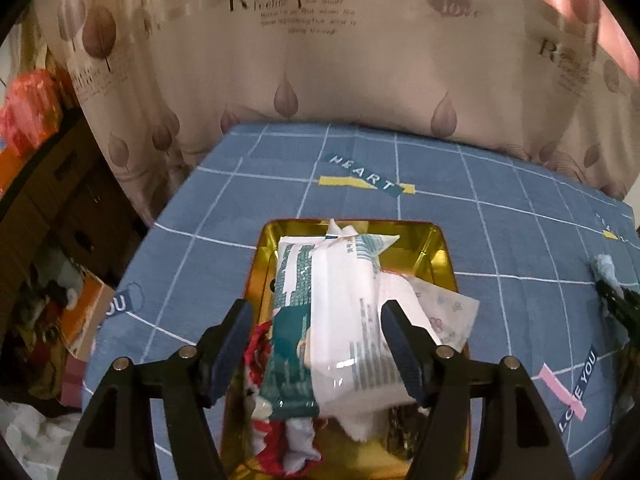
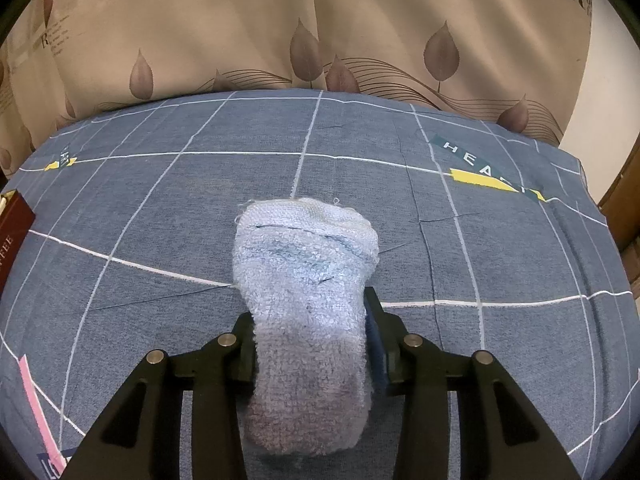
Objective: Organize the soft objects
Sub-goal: 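Carry the wipes pack into the tin and open the left tool, then carry the blue towel with the right tool over the tin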
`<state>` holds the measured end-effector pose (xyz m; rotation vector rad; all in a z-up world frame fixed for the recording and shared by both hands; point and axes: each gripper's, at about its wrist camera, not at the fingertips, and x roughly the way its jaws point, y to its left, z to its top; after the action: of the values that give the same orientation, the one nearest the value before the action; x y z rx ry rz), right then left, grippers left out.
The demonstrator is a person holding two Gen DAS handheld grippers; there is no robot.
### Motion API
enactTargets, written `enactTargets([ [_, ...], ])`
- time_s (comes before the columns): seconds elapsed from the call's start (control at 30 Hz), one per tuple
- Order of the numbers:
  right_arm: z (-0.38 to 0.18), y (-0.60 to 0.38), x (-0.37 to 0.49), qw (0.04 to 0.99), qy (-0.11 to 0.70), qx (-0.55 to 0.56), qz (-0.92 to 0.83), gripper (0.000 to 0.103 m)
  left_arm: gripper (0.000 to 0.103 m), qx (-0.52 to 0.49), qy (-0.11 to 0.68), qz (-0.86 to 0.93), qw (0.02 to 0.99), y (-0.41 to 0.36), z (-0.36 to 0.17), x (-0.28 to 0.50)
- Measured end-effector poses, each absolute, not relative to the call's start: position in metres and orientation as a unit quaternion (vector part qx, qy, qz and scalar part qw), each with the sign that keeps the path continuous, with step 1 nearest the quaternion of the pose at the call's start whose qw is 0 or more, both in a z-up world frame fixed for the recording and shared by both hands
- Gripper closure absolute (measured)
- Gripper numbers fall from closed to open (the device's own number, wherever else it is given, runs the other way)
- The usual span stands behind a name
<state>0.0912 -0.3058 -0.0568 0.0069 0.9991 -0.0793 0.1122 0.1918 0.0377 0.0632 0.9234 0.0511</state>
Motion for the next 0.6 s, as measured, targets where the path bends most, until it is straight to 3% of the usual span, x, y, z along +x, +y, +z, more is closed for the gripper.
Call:
enactTargets([
  [0.27,-0.057,-0.306,0.091,0.877,0.479,0.005,-0.039,0.065,0.034,0.089,0.378,0.068,0.919,0.188,0.057,0.056],
  [0.6,-0.056,-0.308,0.091,0.877,0.479,0.007,-0.038,0.064,0.034,0.064,0.343,0.137,0.927,0.216,0.035,-0.021],
])
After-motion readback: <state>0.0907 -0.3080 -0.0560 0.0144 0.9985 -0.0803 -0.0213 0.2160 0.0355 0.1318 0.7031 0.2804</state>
